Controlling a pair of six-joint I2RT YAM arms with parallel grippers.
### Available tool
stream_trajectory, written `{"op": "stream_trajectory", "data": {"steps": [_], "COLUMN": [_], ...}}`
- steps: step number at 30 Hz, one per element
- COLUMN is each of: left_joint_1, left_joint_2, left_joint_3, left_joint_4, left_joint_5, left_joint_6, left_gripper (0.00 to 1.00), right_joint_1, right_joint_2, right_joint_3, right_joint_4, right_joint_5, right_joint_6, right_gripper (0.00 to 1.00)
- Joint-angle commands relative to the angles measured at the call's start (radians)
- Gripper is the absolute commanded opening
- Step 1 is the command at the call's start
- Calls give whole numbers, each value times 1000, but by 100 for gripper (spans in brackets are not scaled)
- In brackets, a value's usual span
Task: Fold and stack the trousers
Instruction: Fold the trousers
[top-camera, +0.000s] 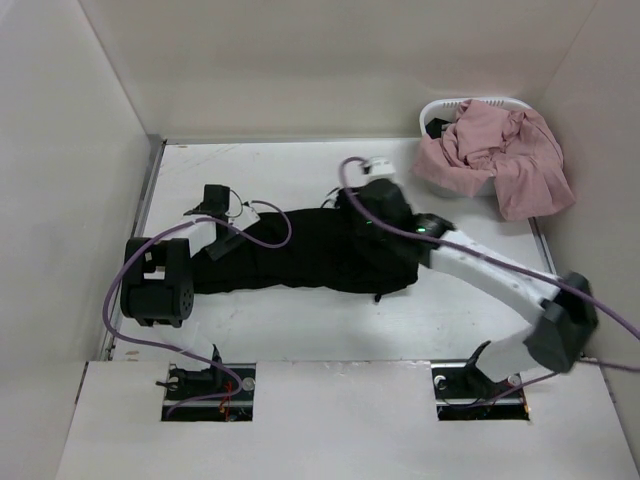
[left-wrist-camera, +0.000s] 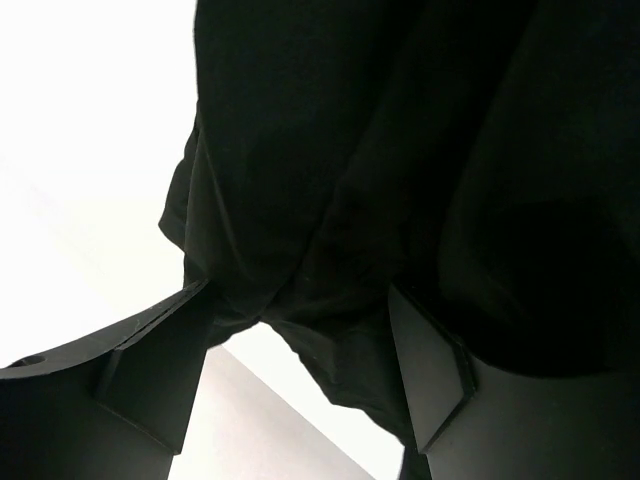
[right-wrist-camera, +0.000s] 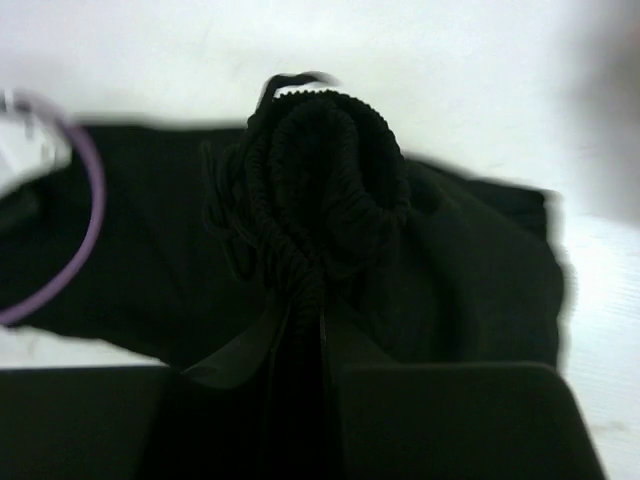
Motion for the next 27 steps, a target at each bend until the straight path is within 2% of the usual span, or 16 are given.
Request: {"op": "stream_trajectory", "data": {"steps": [1,6,8,9,10,13,14,17,20,24,27], "left_joint_1": [-4,1,2,2,2,7,8,11,16,16,11], "left_joint_2": [29,24,24,26,27,30,30,26,18,4,-20], "left_joint_3": [20,20,18,17,17,18,18,18,18,18,31], "left_joint_4": [15,11,11,12,12,14,15,20,23,23,15], "left_joint_5": [30,47,50,53,55,58,59,59,59,59,59], "left_joint_6": [-90,-125,-136,-144,-149,-158,-159,-159,-159,-161,-172], "left_gripper": [69,69,69,69,69,69,69,69,69,69,69], "right_joint_1": [131,224,239,248,256,262,262,259,177,-85,-251], "right_joint_2": [180,369,403,420,434,446,431,289,65,-153,-187], "right_joint_3": [135,231,232,231,231,225,213,135,-3,-200,-333], "right_joint_4": [-32,-40,-22,-8,11,98,138,224,246,106,124], "right_joint_5": [129,166,157,137,100,-108,-188,-284,-203,-116,-191], "right_joint_6": [75,199,235,244,243,188,169,170,216,353,361], "right_gripper": [0,1,6,12,23,68,100,100,100,100,100]}}
